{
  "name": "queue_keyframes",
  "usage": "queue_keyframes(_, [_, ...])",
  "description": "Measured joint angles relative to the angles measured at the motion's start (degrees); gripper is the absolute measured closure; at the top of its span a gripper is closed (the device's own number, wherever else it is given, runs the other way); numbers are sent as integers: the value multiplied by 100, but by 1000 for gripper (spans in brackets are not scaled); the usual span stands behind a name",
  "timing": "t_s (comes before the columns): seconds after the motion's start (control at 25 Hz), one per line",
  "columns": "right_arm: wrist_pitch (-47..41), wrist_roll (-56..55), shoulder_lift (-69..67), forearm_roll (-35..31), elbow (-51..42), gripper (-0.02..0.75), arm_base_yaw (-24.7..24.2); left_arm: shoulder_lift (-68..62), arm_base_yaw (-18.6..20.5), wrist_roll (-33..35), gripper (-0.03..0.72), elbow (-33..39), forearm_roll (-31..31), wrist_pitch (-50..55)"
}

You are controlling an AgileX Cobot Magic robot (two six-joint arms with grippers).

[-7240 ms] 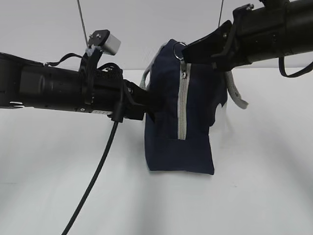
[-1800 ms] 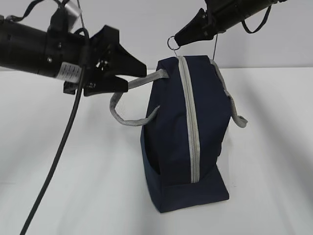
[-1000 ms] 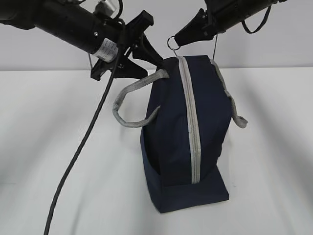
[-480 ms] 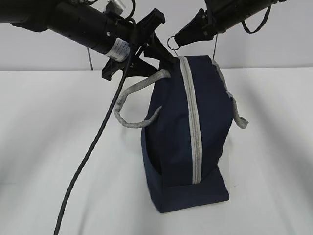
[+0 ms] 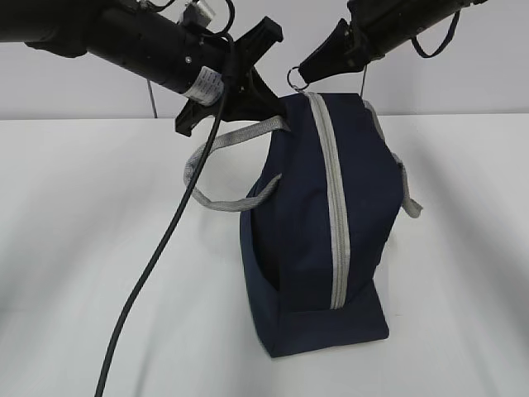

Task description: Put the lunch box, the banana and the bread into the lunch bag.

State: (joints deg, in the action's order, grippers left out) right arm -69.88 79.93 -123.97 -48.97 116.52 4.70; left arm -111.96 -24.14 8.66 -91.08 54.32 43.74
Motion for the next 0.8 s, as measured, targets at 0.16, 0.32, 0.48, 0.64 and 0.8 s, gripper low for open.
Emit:
queue_keyframes(0.16, [-10,438,0,98,0,754,0,0,0,2,683,-36,-11,110])
queue_keyframes(0.32, [-11,1089,-137,-223,61,754,-64,0,19,33,683,-48,-53,305])
queue_keyframes(0.48, [-11,1677,-361,-733,61,754,-201,0,126,64,683,-78,-180,474])
queue_keyframes(0.64, [-11,2033,-401,-950,61,754,-251,0,206,220,685,-78,-238,528])
queue_keyframes(0.8, [-11,2411,-534,-1268,61,754,-251,0,235,419,685,-78,-238,558])
